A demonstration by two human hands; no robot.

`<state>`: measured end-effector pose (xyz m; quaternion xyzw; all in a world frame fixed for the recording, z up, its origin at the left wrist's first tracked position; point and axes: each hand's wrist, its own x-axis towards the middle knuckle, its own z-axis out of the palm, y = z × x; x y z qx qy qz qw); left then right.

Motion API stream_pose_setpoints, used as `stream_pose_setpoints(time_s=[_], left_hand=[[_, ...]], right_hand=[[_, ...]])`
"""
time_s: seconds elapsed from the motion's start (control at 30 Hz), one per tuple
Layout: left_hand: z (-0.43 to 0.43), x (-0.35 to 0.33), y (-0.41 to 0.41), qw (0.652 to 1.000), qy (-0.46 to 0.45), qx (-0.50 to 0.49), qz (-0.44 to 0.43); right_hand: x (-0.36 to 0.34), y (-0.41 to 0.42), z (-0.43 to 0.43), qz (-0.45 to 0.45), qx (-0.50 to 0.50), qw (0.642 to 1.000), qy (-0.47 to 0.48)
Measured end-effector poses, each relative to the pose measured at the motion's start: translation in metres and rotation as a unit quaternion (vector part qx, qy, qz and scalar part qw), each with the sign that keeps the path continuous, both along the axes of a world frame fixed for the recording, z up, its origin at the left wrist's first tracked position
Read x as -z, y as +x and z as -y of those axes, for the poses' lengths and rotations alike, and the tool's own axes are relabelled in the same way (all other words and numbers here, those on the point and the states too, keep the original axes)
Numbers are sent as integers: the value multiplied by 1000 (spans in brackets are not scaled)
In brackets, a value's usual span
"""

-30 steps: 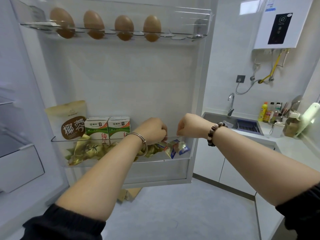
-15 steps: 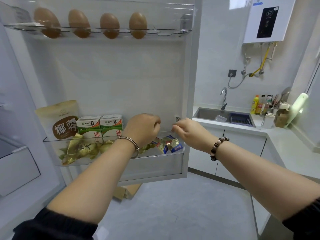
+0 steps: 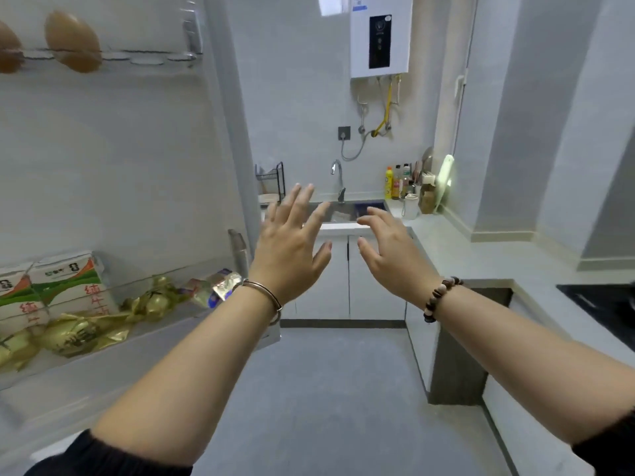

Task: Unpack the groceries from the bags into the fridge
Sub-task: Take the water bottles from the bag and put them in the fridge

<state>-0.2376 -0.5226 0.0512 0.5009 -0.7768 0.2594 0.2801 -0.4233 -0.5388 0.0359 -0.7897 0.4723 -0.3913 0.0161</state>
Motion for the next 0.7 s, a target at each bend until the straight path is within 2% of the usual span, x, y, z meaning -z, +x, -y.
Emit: stream_pose_setpoints(time_s=[0.13, 0.27, 0.53, 0.7], left_hand=[[16, 14, -98, 996, 25, 80, 3], [20, 29, -205, 988, 32, 148, 34], [-28, 48, -408, 947, 61, 314, 36], [-82, 66, -524, 911, 75, 403, 42]], right_hand=[[8, -94, -27, 0, 123, 992, -6], [15, -192, -60, -23, 269, 963, -3], [38, -359, -163, -85, 487, 869, 39], [61, -445, -236, -56, 590, 801, 80]])
